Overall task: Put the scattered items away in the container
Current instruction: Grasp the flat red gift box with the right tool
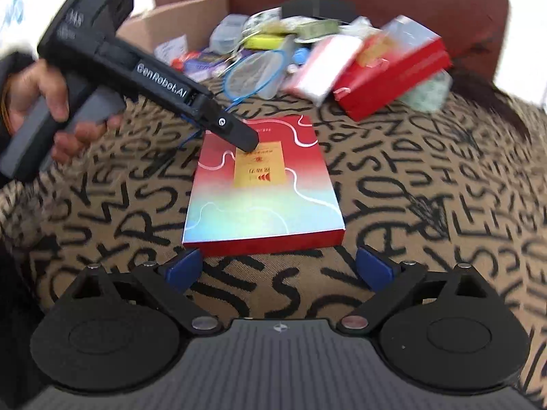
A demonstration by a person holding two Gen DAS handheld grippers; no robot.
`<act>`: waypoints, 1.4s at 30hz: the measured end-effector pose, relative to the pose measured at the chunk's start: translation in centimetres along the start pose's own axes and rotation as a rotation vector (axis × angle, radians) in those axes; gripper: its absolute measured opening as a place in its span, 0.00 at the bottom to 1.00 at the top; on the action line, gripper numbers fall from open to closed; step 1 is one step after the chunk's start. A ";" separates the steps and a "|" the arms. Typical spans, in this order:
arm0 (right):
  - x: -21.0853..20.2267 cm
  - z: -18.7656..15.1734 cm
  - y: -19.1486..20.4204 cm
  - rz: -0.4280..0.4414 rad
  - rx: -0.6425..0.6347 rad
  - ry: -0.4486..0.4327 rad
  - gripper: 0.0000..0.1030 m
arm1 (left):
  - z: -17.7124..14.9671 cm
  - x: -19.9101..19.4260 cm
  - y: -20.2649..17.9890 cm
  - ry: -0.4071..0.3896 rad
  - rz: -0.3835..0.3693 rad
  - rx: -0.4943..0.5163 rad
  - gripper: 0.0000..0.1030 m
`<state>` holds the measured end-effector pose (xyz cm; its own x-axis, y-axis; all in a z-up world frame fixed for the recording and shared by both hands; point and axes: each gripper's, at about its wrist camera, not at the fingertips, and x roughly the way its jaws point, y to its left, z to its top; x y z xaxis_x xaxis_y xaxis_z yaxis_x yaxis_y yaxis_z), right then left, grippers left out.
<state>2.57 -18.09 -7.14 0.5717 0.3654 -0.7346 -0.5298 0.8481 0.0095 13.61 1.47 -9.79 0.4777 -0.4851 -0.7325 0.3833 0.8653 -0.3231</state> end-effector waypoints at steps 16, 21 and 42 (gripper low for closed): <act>0.9 0.2 1.1 -0.032 0.067 -0.068 0.96 | 1.1 1.2 0.4 0.056 -0.105 0.015 0.64; 0.7 -0.4 1.1 -0.031 0.034 -0.079 0.94 | -0.2 0.3 0.4 0.077 -0.142 0.005 0.63; -0.3 2.7 2.3 -0.068 -0.011 -0.159 0.73 | -0.5 -3.7 1.7 -0.091 -0.039 -0.110 0.54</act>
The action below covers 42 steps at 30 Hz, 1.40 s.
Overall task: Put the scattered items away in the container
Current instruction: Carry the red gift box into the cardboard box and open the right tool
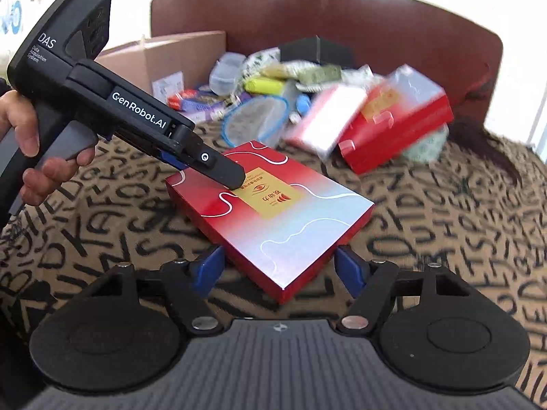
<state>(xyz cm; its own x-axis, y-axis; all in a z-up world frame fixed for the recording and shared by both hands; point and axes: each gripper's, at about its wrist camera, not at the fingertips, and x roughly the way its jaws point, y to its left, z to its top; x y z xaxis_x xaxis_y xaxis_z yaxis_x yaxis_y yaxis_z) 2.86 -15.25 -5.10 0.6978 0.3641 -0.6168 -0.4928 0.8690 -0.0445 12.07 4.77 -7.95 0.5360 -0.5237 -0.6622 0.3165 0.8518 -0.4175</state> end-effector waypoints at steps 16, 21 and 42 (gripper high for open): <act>2.5 13.0 7.1 0.173 -0.235 -0.267 0.73 | 4.7 -15.7 6.5 -0.389 0.197 -0.102 0.54; 5.7 17.8 10.8 0.256 -0.273 -0.325 0.73 | 6.3 -20.2 10.1 -0.483 0.293 -0.142 0.55; 18.7 25.0 19.6 0.365 -0.298 -0.200 0.74 | 8.6 -21.0 25.7 -0.483 0.407 -0.338 0.65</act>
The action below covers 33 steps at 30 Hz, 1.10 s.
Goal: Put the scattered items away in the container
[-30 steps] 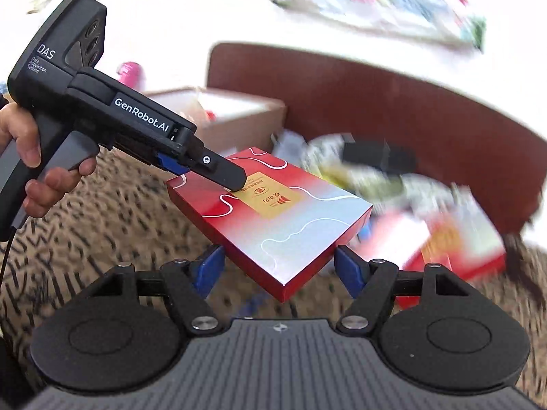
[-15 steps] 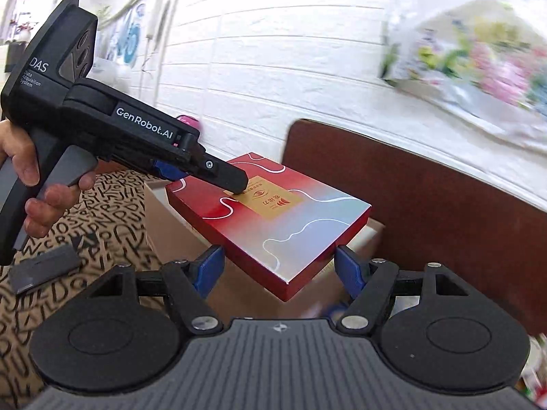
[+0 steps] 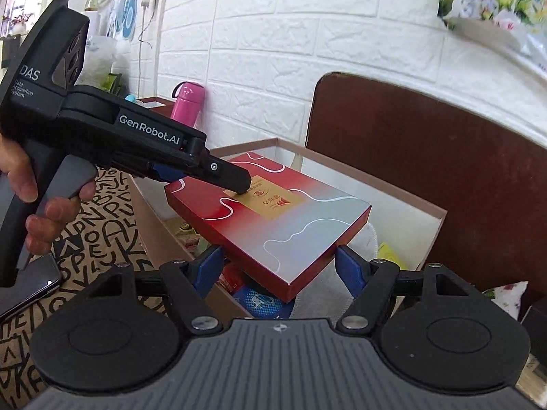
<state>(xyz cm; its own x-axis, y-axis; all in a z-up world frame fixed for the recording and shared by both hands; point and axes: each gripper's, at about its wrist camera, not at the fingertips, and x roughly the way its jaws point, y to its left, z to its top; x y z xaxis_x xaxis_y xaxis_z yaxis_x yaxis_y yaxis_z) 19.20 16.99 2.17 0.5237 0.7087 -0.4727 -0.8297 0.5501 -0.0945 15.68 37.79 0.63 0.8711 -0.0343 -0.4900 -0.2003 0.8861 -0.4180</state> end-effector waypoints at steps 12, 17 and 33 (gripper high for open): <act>-0.3 -0.2 -0.8 -0.027 0.048 -0.005 0.93 | -0.4 -0.5 0.8 -0.018 0.011 -0.037 0.96; -0.7 -0.4 -1.0 -0.037 0.066 -0.004 0.95 | -0.8 -0.4 0.2 -0.002 0.018 -0.017 0.96; -5.4 -0.7 -1.2 -0.049 0.221 0.006 0.99 | -2.8 -5.4 -3.5 -0.051 0.088 0.046 1.00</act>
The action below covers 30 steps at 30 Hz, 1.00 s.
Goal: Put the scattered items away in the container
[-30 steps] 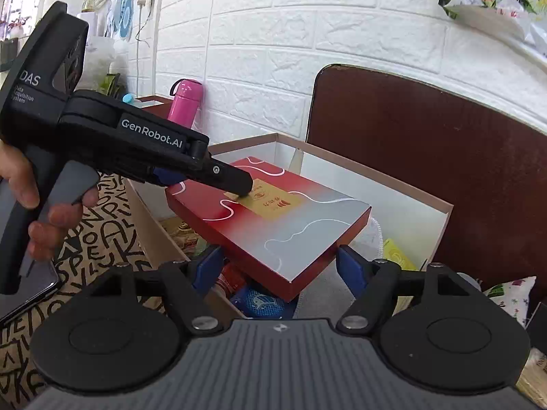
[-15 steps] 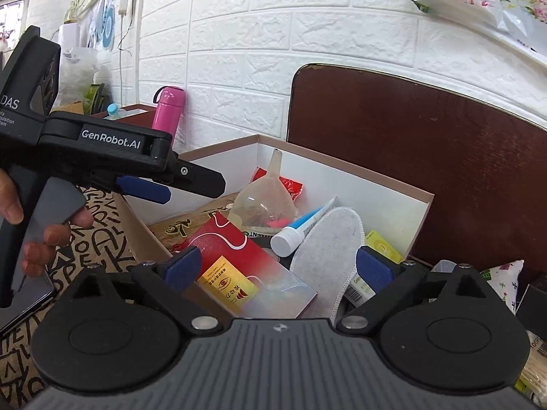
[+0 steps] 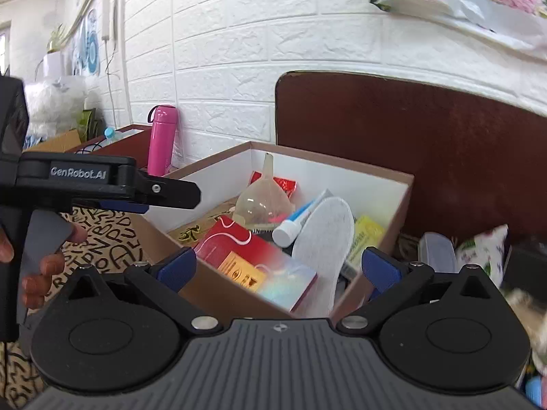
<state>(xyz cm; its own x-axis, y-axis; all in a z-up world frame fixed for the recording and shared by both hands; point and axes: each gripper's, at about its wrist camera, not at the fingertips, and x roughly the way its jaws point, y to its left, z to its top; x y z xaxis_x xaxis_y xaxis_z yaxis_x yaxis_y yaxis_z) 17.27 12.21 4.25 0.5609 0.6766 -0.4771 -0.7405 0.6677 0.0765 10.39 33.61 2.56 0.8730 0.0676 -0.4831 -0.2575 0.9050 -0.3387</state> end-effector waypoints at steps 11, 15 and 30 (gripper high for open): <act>-6.6 -1.8 1.3 -0.040 0.053 0.035 0.99 | -2.9 -6.2 -3.5 0.006 0.109 0.117 1.00; -8.5 -2.1 2.3 -0.033 0.044 0.047 0.99 | -3.9 -8.3 -5.5 -0.009 0.205 0.218 1.00; -12.1 -2.3 3.9 -0.032 0.061 0.113 0.99 | -5.7 -12.1 -8.4 -0.009 0.230 0.264 1.00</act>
<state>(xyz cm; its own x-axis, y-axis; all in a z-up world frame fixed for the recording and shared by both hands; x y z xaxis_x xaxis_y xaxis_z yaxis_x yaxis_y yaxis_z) 6.74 5.92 8.30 0.5360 0.6176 -0.5756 -0.6972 0.7083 0.1106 -0.40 22.83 6.66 0.8084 0.2855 -0.5148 -0.3331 0.9429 -0.0002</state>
